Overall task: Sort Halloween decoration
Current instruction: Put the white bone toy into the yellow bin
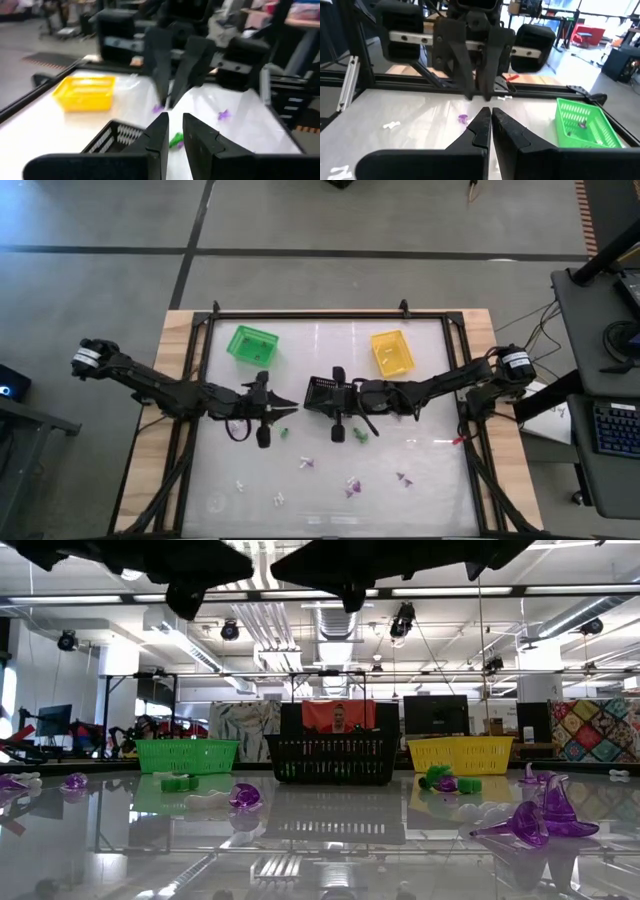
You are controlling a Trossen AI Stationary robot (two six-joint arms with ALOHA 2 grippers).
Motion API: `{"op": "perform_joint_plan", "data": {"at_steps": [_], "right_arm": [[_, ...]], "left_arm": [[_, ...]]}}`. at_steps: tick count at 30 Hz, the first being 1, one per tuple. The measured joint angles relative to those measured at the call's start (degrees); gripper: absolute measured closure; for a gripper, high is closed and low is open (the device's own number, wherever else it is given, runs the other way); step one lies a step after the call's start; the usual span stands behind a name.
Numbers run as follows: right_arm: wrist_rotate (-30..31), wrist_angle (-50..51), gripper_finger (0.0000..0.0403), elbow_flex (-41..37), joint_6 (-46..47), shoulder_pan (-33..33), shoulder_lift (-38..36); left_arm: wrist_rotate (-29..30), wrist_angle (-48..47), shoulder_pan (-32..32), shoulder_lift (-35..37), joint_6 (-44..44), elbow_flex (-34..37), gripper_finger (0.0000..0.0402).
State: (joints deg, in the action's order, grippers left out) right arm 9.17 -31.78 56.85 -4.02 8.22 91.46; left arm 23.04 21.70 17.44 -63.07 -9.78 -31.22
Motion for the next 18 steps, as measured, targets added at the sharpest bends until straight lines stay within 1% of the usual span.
{"op": "perform_joint_plan", "data": {"at_steps": [3,6,8,10,12,14,16,18], "right_arm": [[0.0,0.8,0.0394,0.2,0.5,-0.4,0.0],[0.0,1.1,0.0394,0.2,0.5,-0.7,0.0],[0.0,1.1,0.0394,0.2,0.4,-0.8,0.0],[0.0,1.0,0.0394,0.2,0.4,-0.9,0.0],[0.0,1.0,0.0394,0.2,0.6,-1.0,0.0],[0.0,0.8,0.0394,0.2,0.6,-1.0,0.0],[0.0,0.6,0.0394,0.2,0.6,-1.0,0.0],[0.0,0.6,0.0394,0.2,1.2,-1.0,0.0]], "left_arm": [[3.7,-8.0,0.0,3.2,-4.4,0.0,0.0364],[6.3,-17.6,0.0,5.9,-10.8,0.0,0.0364],[10.0,-24.6,-0.3,6.9,-18.4,0.0,0.0364],[13.6,-34.1,-1.9,7.5,-27.8,0.0,0.0364],[12.6,-44.0,-4.4,7.3,-36.1,0.0,0.0364],[8.1,-51.5,-7.2,6.5,-40.6,0.0,0.0364],[4.5,-55.5,-9.5,5.3,-41.3,0.0,0.0364],[2.4,-56.1,-11.4,4.4,-39.3,0.0,0.0365]]}}
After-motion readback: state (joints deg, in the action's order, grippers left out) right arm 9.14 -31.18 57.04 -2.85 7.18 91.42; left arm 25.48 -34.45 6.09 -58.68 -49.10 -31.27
